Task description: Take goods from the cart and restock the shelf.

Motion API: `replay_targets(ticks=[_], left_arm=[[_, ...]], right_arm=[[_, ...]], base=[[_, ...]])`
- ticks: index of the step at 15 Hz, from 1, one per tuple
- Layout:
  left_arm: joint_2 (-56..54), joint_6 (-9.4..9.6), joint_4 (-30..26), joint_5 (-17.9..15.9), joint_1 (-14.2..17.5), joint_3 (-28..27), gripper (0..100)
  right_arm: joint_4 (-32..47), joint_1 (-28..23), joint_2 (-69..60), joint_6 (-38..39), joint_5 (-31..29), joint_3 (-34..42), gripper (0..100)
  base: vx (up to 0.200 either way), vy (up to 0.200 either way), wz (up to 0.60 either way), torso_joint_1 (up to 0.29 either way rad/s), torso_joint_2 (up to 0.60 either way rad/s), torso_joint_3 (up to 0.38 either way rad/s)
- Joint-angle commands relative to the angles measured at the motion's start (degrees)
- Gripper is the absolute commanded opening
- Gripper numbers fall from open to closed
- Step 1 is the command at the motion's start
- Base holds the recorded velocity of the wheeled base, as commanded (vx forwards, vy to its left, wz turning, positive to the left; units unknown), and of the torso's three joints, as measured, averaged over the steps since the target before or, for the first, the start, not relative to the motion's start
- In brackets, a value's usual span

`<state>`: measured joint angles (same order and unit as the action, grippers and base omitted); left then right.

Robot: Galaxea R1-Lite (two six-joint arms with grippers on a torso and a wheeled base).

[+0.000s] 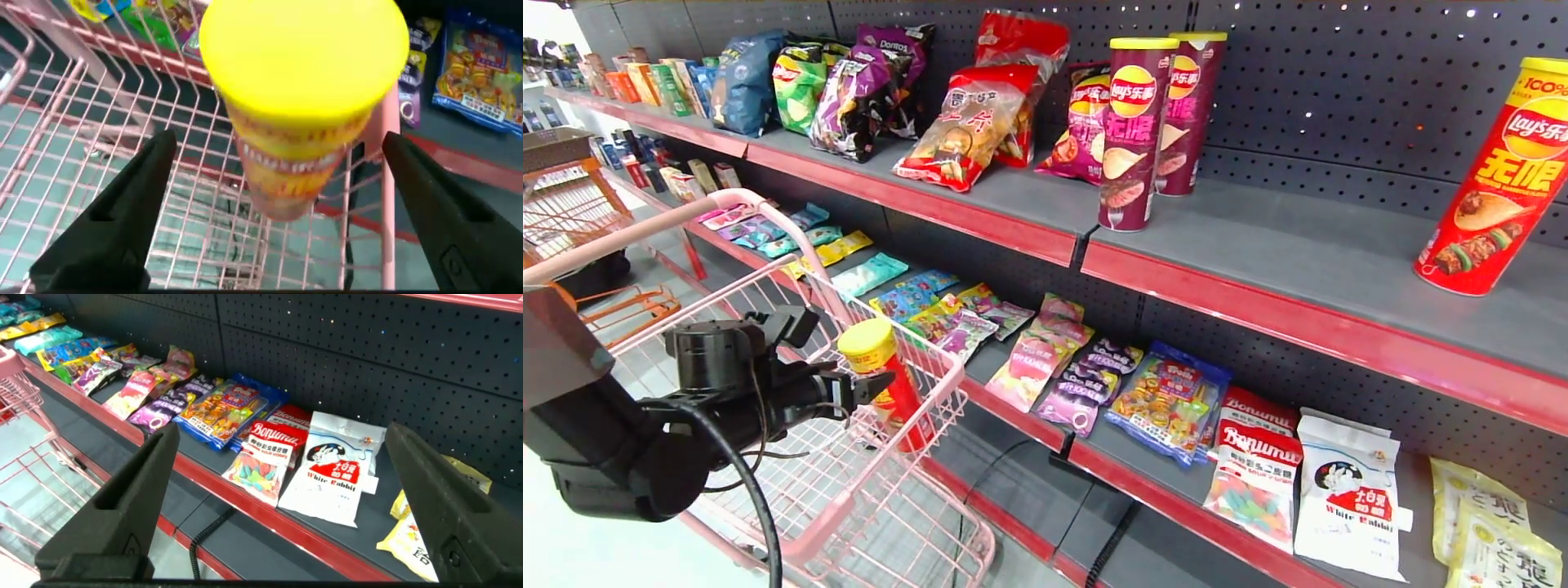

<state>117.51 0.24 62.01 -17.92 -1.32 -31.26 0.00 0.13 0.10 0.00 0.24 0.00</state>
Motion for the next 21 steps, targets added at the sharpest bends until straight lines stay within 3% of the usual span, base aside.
replay_targets(ticks=[1,7,8,12,15,18,19,20,21], left_arm=[[3.0,0.02,-0.1,0.0,-0.6,-3.4,100],[5.6,0.11,0.0,0.3,-2.6,-6.2,100],[6.2,0.11,1.1,0.3,-2.6,-6.6,0],[5.0,0.2,3.3,0.3,-3.0,-4.2,0],[-3.2,-0.07,1.4,0.3,-2.3,-0.4,0],[-19.8,-0.42,-12.3,0.2,-1.9,0.5,0],[-27.9,-0.42,-20.1,0.2,-1.3,-1.4,0],[-29.0,-0.42,-21.1,0.2,-1.3,-2.0,0],[-36.4,-0.42,-27.4,0.3,-0.5,-5.9,0]], right_arm=[[0.0,0.0,0.0,0.0,0.0,0.0,100],[0.0,0.0,0.0,0.0,0.0,0.0,100],[0.0,0.1,0.0,0.0,0.0,0.0,100],[0.0,0.0,0.0,0.0,0.0,0.0,100],[0.0,0.1,0.0,0.0,0.0,0.0,100],[0.0,0.1,0.0,0.1,0.0,0.0,100],[0.0,0.1,0.0,0.1,0.0,0.0,100],[0.0,0.1,0.0,0.1,0.0,0.0,100],[0.0,0.1,0.0,0.1,0.0,0.0,100]], base=[[0.0,0.0,0.0,0.0,0.0,0.0],[0.0,0.0,0.0,0.0,0.0,0.0],[0.0,0.0,0.0,0.0,0.0,0.0],[0.0,0.0,0.0,0.0,0.0,0.0],[0.0,0.0,0.0,0.0,0.0,0.0],[0.0,0.0,0.0,0.0,0.0,0.0],[0.0,0.0,0.0,0.0,0.0,0.0],[0.0,0.0,0.0,0.0,0.0,0.0],[0.0,0.0,0.0,0.0,0.0,0.0]])
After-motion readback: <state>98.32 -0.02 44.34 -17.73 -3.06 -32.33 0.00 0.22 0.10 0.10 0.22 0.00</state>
